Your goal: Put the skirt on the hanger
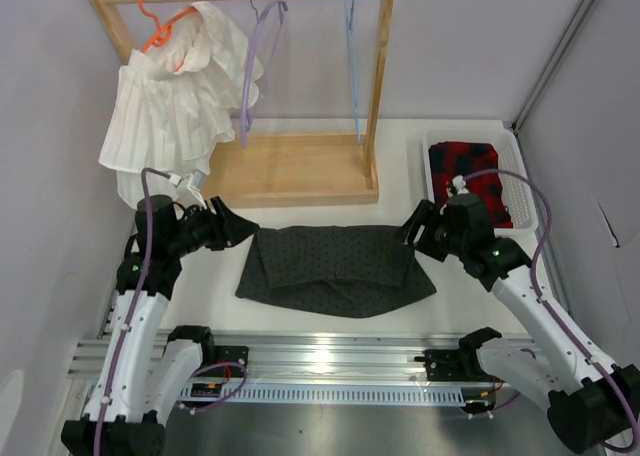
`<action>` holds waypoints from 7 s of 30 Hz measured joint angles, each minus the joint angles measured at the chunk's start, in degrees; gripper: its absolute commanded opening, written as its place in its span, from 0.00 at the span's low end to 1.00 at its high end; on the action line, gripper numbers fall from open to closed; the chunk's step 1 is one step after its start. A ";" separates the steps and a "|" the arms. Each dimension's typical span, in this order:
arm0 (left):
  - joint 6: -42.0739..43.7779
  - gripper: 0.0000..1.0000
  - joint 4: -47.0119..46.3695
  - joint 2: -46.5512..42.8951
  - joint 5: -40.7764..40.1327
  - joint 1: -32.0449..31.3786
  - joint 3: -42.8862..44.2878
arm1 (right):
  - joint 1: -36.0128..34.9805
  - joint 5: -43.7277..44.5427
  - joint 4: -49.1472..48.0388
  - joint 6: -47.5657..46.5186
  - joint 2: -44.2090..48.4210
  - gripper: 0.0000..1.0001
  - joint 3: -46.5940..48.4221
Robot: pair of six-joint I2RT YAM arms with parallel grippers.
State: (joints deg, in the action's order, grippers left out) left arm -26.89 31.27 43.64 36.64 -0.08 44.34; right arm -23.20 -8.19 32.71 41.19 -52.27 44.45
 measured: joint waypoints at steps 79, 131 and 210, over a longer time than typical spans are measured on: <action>-5.27 0.63 -14.36 8.39 -5.49 -15.26 24.81 | -16.13 30.25 -21.16 -39.30 -40.72 0.00 59.47; 1.97 0.54 -32.24 38.01 -64.70 -52.28 41.16 | -40.87 58.21 -28.72 -37.27 -22.08 0.00 27.89; 12.09 0.00 -32.39 36.02 -9.53 -48.13 4.72 | -25.70 22.99 12.87 4.24 8.83 0.48 -1.57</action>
State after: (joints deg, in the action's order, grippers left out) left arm -14.81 -1.13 79.66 27.11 -48.21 49.06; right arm -48.90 14.81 45.58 45.43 -43.44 42.87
